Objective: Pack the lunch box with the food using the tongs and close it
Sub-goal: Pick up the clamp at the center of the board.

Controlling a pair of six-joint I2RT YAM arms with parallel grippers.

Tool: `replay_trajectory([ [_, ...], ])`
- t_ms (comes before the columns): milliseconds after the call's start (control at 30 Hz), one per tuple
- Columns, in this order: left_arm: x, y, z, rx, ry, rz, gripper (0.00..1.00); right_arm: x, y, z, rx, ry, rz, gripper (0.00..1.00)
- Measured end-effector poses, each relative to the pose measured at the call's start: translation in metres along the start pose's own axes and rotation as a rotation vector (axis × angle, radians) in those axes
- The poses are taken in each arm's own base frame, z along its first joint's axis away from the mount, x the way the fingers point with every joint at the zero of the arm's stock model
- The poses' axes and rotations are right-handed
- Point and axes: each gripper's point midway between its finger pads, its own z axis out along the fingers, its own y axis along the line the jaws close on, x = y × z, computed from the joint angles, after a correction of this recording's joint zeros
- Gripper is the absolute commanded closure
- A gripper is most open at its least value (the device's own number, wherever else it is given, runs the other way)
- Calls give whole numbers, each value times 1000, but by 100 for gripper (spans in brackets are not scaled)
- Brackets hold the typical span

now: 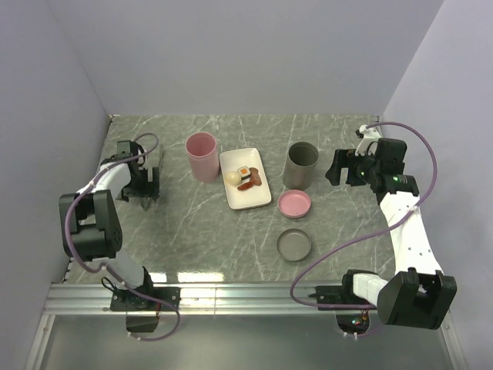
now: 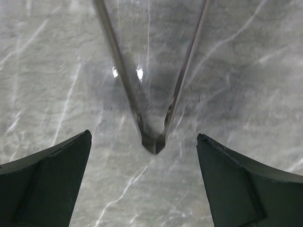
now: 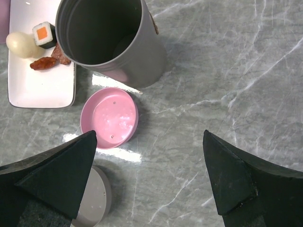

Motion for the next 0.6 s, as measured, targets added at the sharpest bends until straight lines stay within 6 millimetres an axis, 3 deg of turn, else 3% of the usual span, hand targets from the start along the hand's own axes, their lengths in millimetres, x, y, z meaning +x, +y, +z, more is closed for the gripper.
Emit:
replay_trajectory([
  [333, -6, -22, 35, 7, 27, -1, 8, 1, -1, 1, 1, 3, -1, 0],
  [600, -49, -24, 50, -17, -55, -36, 10, 3, -2, 5, 2, 18, 5, 0],
])
